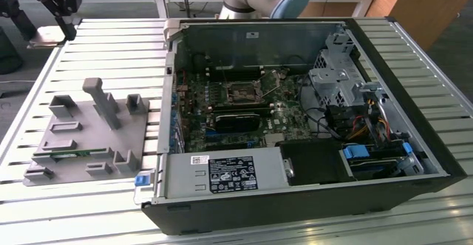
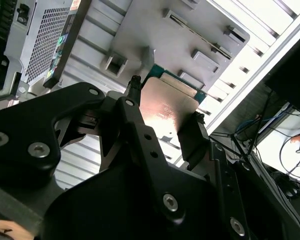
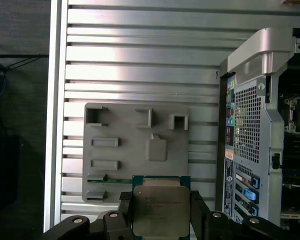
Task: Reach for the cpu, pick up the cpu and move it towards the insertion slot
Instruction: 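Pick up the cpu and move it towards the insertion slot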
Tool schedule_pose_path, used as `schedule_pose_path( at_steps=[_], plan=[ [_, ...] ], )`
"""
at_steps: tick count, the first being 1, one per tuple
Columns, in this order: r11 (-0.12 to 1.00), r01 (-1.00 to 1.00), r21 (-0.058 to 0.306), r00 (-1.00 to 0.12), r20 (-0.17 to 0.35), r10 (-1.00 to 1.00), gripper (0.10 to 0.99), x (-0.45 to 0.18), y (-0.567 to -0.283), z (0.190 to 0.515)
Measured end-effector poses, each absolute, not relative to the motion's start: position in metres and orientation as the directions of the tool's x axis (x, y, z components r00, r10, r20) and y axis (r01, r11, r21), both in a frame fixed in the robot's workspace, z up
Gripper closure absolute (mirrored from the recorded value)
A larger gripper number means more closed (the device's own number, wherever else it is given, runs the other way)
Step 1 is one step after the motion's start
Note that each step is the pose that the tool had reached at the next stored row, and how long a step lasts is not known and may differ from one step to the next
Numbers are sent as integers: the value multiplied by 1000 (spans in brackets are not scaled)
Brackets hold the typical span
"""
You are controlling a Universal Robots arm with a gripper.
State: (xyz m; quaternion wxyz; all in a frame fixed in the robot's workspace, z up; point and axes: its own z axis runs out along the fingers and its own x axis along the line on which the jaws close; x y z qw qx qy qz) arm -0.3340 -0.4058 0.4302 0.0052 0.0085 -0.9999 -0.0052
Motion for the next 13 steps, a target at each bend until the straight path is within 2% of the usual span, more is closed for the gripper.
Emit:
schedule_pose_path(
  at_steps=[13],
  plan=[
    [1000, -17, 10, -1000, 10, -17, 545, -321, -405, 430]
  ],
)
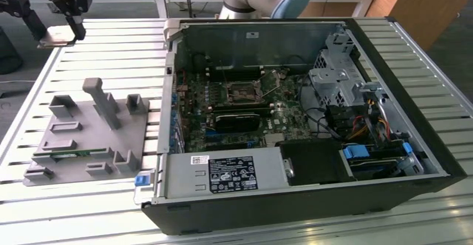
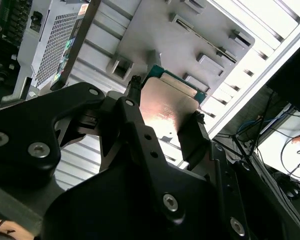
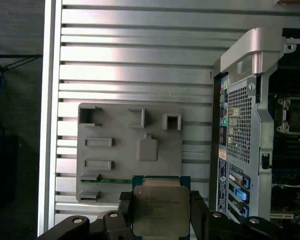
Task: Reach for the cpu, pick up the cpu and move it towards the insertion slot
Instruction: 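Pick up the cpu and move it towards the insertion slot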
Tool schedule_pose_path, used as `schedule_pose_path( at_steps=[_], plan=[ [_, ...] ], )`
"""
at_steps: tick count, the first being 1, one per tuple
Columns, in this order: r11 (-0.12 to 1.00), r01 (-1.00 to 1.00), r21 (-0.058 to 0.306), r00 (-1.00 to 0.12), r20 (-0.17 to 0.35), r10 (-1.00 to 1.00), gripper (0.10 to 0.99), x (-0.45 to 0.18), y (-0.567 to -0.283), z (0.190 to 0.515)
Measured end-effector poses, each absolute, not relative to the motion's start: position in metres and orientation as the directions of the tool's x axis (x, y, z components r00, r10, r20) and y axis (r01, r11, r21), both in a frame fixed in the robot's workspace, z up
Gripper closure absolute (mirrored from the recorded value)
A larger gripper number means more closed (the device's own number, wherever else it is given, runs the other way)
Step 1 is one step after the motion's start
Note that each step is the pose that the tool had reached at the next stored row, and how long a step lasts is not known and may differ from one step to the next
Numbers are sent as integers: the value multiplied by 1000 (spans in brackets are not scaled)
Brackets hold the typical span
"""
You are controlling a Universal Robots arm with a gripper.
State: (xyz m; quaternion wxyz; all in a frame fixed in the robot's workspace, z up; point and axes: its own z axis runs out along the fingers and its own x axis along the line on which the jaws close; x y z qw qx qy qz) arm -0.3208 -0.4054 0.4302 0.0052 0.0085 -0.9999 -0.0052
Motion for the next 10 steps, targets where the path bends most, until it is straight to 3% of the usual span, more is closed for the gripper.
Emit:
schedule_pose_path(
  at_steps=[10],
  plan=[
    [1000, -17, 10, -1000, 10, -17, 545, -303, -405, 430]
  ],
)
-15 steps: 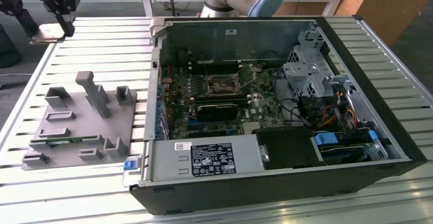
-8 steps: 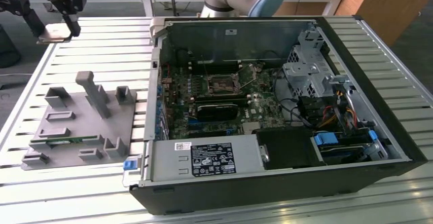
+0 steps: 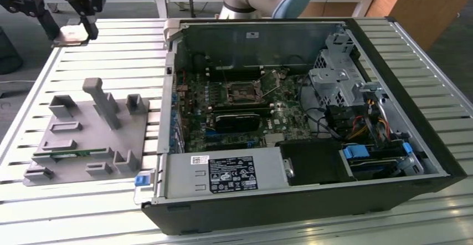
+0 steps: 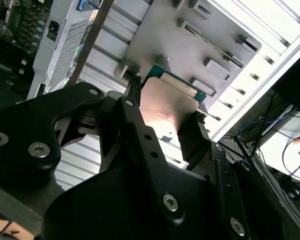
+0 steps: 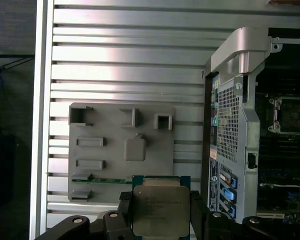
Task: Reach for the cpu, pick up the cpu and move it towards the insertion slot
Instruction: 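Pick up the cpu and move it towards the insertion slot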
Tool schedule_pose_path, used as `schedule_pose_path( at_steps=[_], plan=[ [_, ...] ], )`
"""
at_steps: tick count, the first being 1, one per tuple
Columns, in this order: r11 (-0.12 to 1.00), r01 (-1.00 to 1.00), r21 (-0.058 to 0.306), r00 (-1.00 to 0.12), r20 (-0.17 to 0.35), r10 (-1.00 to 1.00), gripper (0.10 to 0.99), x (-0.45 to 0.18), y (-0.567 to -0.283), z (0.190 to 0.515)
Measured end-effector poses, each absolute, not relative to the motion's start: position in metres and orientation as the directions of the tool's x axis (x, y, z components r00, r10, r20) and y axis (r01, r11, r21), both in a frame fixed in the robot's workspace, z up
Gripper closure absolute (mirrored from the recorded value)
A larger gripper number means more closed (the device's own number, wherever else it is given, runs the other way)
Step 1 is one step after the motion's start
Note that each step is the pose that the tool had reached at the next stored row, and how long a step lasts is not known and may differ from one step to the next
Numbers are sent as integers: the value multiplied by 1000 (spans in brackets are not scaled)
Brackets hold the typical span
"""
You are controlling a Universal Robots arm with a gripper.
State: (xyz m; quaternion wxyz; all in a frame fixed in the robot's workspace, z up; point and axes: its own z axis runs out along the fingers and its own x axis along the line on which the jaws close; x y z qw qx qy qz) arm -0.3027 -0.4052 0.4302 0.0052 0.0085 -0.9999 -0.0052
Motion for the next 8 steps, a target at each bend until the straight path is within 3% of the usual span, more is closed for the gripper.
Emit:
schedule_pose_path(
  at_steps=[8],
  plan=[
    [1000, -17, 11, -1000, 10, -17, 545, -284, -405, 430]
  ],
)
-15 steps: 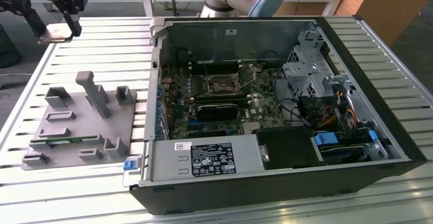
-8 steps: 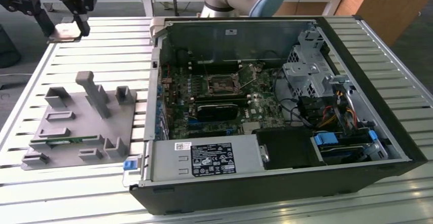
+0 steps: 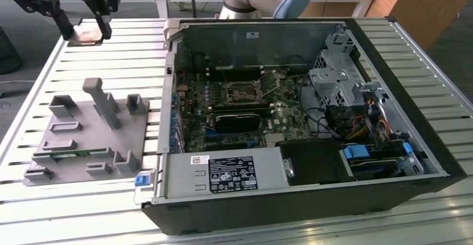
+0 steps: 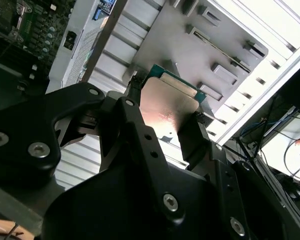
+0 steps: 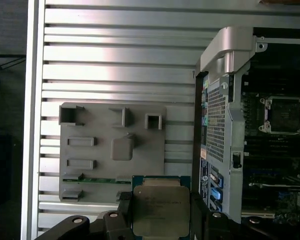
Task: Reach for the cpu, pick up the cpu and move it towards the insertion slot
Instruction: 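Pick up the cpu and move it towards the insertion slot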
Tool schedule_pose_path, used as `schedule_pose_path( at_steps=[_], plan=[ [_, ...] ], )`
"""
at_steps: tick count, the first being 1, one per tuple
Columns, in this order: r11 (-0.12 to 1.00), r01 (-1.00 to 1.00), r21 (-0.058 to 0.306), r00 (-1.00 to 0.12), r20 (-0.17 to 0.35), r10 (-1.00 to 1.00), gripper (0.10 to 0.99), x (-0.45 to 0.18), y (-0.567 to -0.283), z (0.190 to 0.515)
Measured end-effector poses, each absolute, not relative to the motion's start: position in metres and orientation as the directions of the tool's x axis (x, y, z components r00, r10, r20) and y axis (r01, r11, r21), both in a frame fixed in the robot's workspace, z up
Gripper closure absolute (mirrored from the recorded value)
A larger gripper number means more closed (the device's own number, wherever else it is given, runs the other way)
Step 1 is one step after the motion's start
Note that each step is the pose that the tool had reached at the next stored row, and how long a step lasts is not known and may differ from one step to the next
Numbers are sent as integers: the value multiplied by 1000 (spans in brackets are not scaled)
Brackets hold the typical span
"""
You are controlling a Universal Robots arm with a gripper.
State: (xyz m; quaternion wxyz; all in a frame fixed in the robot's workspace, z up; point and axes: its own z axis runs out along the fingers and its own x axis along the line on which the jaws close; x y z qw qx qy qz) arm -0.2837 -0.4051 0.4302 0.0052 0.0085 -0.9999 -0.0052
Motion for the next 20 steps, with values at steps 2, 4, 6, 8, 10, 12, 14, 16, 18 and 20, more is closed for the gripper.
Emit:
schedule_pose_path(
  at_steps=[2, 4, 6, 8, 10, 12, 14, 16, 18, 20],
  plan=[
    [1000, -17, 11, -1000, 10, -17, 545, -279, -405, 430],
    [1000, -17, 11, -1000, 10, -17, 545, -274, -405, 430],
    [1000, -17, 10, -1000, 10, -17, 545, -269, -405, 430],
    [1000, -17, 10, -1000, 10, -17, 545, -265, -405, 430],
    [1000, -17, 11, -1000, 10, -17, 545, -260, -405, 430],
    [1000, -17, 11, -1000, 10, -17, 545, -255, -405, 430],
    [1000, -17, 11, -1000, 10, -17, 545, -250, -405, 430],
    [1000, -17, 10, -1000, 10, -17, 545, -244, -405, 430],
    [1000, -17, 10, -1000, 10, -17, 545, -239, -405, 430],
    [1000, -17, 10, -1000, 10, -17, 545, -233, -405, 430]
  ],
)
